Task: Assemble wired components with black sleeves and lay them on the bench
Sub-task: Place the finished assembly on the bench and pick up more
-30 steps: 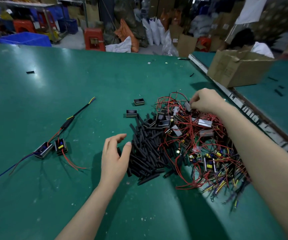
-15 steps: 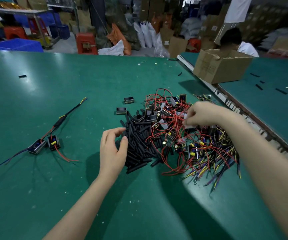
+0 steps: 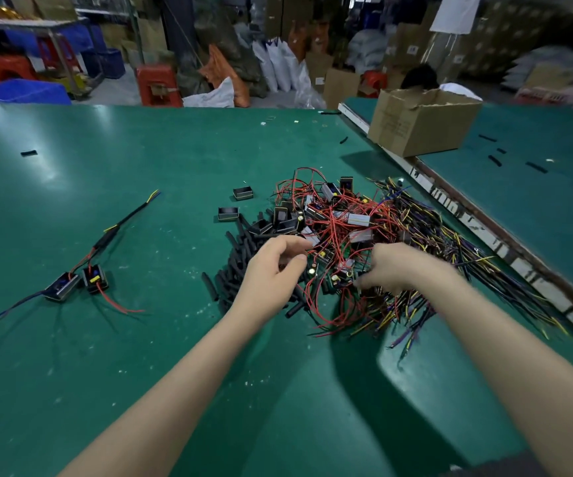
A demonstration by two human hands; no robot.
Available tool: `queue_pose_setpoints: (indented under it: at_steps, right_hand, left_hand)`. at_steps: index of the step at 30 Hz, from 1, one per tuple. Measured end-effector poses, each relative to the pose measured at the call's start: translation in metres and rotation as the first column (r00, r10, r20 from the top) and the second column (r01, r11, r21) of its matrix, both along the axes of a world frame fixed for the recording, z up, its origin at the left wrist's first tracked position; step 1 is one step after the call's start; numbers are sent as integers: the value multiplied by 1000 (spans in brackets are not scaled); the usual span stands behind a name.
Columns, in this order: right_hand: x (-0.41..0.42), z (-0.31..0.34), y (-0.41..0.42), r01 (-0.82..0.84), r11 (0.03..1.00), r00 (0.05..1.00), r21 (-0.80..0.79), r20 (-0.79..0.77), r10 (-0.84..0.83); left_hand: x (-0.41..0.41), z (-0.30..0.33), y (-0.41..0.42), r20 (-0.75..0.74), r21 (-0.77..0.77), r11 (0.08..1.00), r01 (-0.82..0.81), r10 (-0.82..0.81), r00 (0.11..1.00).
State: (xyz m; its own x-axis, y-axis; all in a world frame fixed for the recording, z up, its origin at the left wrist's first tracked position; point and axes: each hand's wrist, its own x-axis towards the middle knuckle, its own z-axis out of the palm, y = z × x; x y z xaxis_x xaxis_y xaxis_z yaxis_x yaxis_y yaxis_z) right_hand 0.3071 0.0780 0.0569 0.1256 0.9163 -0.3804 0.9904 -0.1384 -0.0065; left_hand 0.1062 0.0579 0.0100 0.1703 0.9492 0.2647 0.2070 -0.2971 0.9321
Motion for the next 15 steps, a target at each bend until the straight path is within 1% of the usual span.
queue_pose_setpoints:
  at_steps: [2,5,6,8,10,12,14,15]
  right_hand:
    - [-4,-15,-6,46,999,997,26,-57,-45]
    - [5,-18,-4,140,979,973,147,-201,-109]
    - [11,-16,-4,165,973,967,163,-222,-127]
    - [16,-16,-6,158,978,974,138,-182,-132]
    - [10,-26,-10,143,986,985,90,-114,-133]
    - [1,-41,-11,170,982,981,82,-110,-161]
    - [-3,-48,-13,249,960,962,129,-147,-230]
    - [-3,-48,-15,309,931,945,194,-175,-277]
  left_hand:
    - [7,0,-1,32,-66,998,25,-22,999]
    - [11,-3,-2,75,-128,991,38,-28,997]
    - [12,-4,-3,84,-146,988,44,-32,996]
    - [15,-5,-3,74,-175,983,60,-48,996]
    - [21,-6,-2,24,-187,979,83,-80,997]
    - [30,-5,-2,-10,-200,973,113,-118,993]
    - [38,-4,-5,-7,-224,966,127,-132,991]
    - [41,-3,-6,-3,-232,964,128,-132,991]
